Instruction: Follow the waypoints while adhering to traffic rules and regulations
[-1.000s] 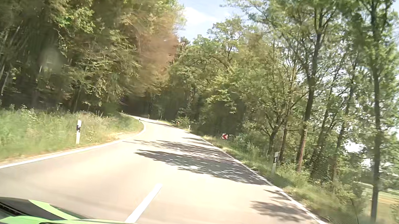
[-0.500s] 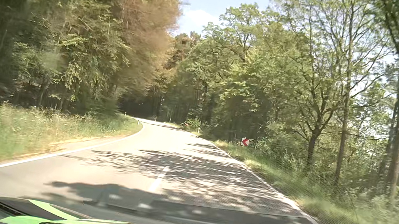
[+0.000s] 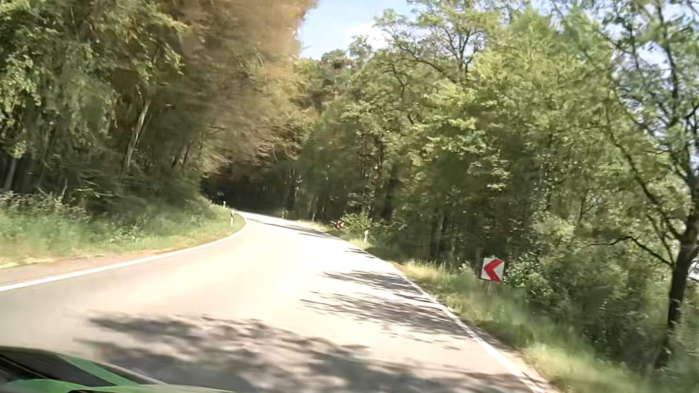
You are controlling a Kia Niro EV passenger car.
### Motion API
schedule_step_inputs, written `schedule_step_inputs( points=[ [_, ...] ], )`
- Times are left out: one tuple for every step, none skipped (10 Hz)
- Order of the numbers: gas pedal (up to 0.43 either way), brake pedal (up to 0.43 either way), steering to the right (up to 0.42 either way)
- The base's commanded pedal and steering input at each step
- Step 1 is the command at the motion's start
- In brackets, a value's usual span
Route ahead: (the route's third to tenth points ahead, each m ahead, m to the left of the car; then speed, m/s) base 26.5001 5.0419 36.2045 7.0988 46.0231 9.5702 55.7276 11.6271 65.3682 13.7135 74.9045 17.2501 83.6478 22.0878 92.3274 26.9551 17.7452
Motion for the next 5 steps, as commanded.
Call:
schedule_step_inputs(
  points=[
    [0.248,0.0,-0.027],
    [0.26,0.0,-0.027],
    [0.26,0.0,-0.029],
    [0.26,0.0,-0.03],
    [0.26,0.0,-0.03]
  ],
)
